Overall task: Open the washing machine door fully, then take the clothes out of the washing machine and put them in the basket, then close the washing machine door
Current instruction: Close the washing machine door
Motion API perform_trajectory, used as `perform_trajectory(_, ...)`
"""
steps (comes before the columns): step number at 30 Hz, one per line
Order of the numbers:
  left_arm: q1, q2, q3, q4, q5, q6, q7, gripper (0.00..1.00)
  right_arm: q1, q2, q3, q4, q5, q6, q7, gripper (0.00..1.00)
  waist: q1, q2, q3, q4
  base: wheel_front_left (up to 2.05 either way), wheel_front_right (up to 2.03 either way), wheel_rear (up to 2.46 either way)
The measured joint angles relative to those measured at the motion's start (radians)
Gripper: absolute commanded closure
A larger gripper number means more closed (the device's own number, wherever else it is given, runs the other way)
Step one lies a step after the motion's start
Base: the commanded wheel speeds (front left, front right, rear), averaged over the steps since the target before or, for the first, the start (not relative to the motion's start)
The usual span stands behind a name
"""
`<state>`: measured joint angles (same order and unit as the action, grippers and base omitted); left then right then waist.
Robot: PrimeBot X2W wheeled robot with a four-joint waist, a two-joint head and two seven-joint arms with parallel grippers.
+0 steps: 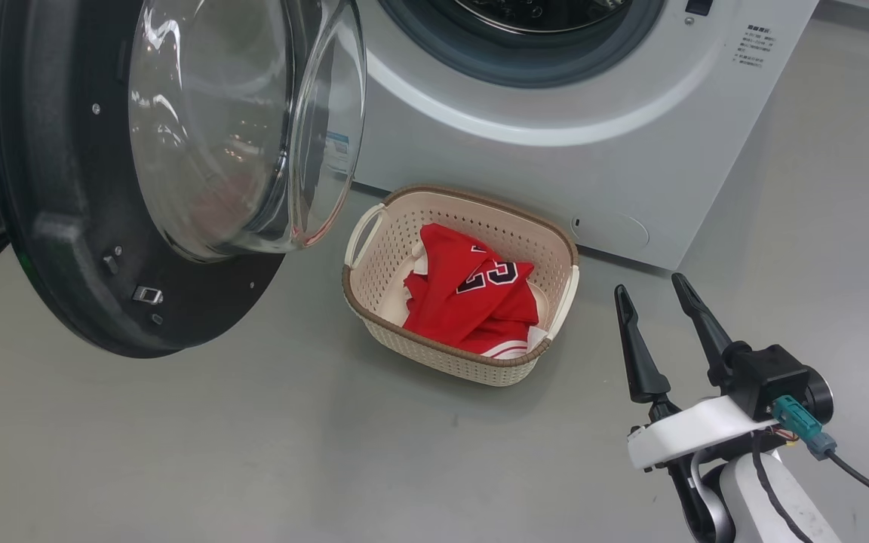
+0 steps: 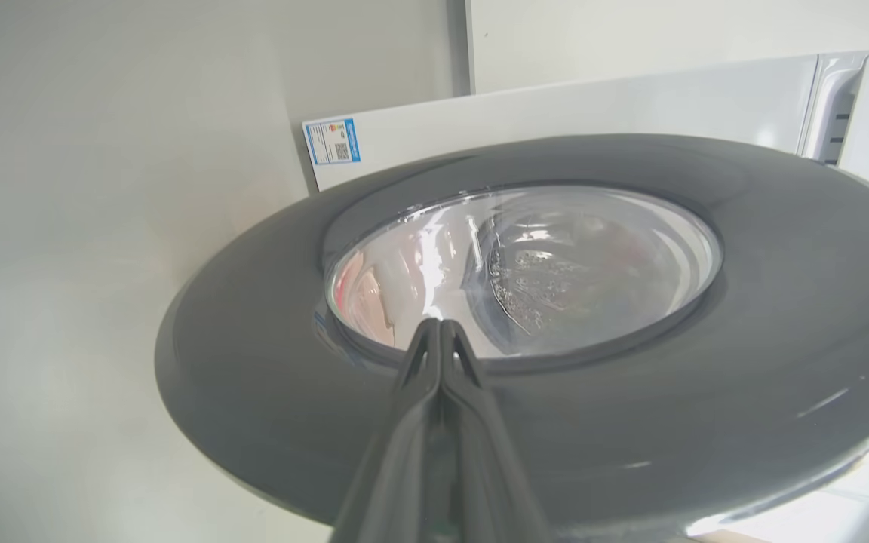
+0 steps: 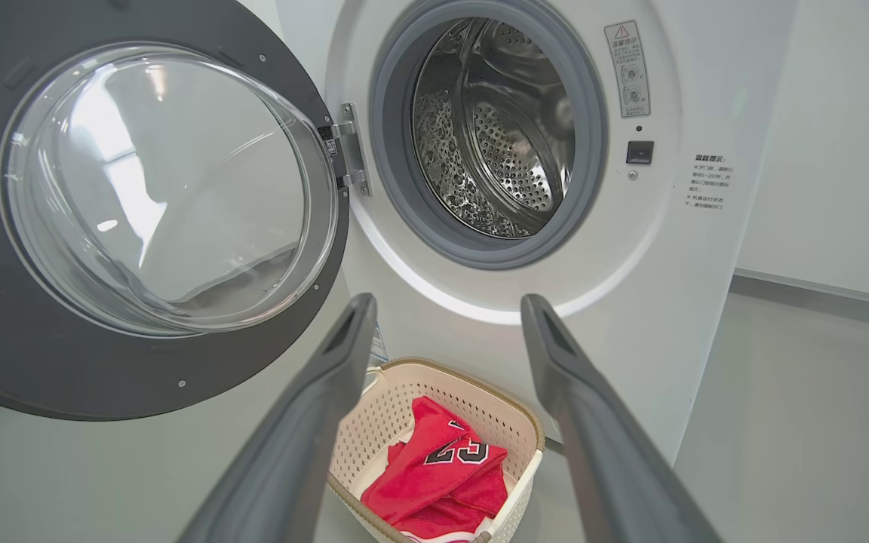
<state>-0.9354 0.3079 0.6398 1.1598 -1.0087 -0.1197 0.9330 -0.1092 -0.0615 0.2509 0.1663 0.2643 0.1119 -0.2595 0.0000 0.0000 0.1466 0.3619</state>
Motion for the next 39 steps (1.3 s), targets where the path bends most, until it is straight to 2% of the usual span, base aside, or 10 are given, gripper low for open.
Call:
perform_trajectory(8, 0.104, 0.018, -0.089, -0.138, 0.112, -0.001, -0.164, 1.00, 0.015, 0.002, -0.018, -0.004, 0.008, 0.000, 0.000, 0.00, 0.0000, 0.0000, -0.008, 0.007, 0.00, 0.00, 0.00)
perform_trajectory(13, 0.166, -0.009, -0.210, -0.317, 0.190, -0.001, -0.284, 1.00, 0.022, 0.002, -0.038, -0.009, 0.010, -0.001, 0.000, 0.00, 0.0000, 0.0000, -0.016, 0.023, 0.00, 0.00, 0.00)
perform_trajectory(21, 0.318, -0.072, -0.335, -0.498, 0.227, -0.001, -0.455, 1.00, 0.042, 0.005, -0.040, -0.009, 0.020, -0.001, 0.000, 0.00, 0.0000, 0.0000, -0.039, 0.049, 0.00, 0.00, 0.00)
perform_trajectory(29, 0.483, -0.050, -0.439, -0.660, 0.282, -0.001, -0.646, 1.00, 0.057, 0.006, -0.029, -0.009, 0.024, -0.001, 0.000, 0.00, 0.0000, 0.0000, -0.058, 0.061, 0.00, 0.00, 0.00)
perform_trajectory(39, 0.662, -0.012, -0.500, -0.757, 0.387, -0.001, -0.919, 1.00, 0.062, 0.007, -0.030, -0.010, 0.027, -0.001, 0.000, 0.00, 0.0000, 0.0000, -0.067, 0.058, 0.00, 0.00, 0.00)
